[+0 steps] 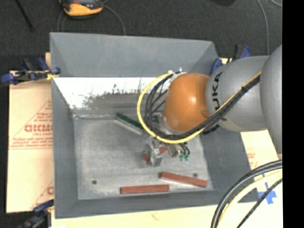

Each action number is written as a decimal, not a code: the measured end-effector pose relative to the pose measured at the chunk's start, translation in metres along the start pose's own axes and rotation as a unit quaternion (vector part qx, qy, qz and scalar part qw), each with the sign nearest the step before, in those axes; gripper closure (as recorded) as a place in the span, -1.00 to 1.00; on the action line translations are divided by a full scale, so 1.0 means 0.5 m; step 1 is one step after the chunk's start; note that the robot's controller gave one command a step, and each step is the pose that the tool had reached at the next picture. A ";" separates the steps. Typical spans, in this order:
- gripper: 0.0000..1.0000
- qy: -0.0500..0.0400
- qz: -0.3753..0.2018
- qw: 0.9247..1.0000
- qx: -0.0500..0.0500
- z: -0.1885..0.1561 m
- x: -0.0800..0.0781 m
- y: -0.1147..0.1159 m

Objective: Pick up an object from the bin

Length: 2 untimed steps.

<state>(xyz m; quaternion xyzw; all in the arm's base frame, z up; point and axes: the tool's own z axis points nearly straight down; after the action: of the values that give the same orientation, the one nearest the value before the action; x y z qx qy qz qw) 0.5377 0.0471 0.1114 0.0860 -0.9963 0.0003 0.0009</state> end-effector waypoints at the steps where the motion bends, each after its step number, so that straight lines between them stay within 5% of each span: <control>1: 1.00 0.001 -0.022 1.000 0.000 -0.130 0.050 0.016; 2: 1.00 -0.007 -0.022 1.000 0.000 -0.159 0.040 0.017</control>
Offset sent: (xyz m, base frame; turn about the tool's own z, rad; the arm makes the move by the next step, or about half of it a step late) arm -0.0154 0.0066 0.0260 -0.0293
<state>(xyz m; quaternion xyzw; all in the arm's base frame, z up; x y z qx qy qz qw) 0.5168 0.0521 0.1910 0.1079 -0.9941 -0.0001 -0.0060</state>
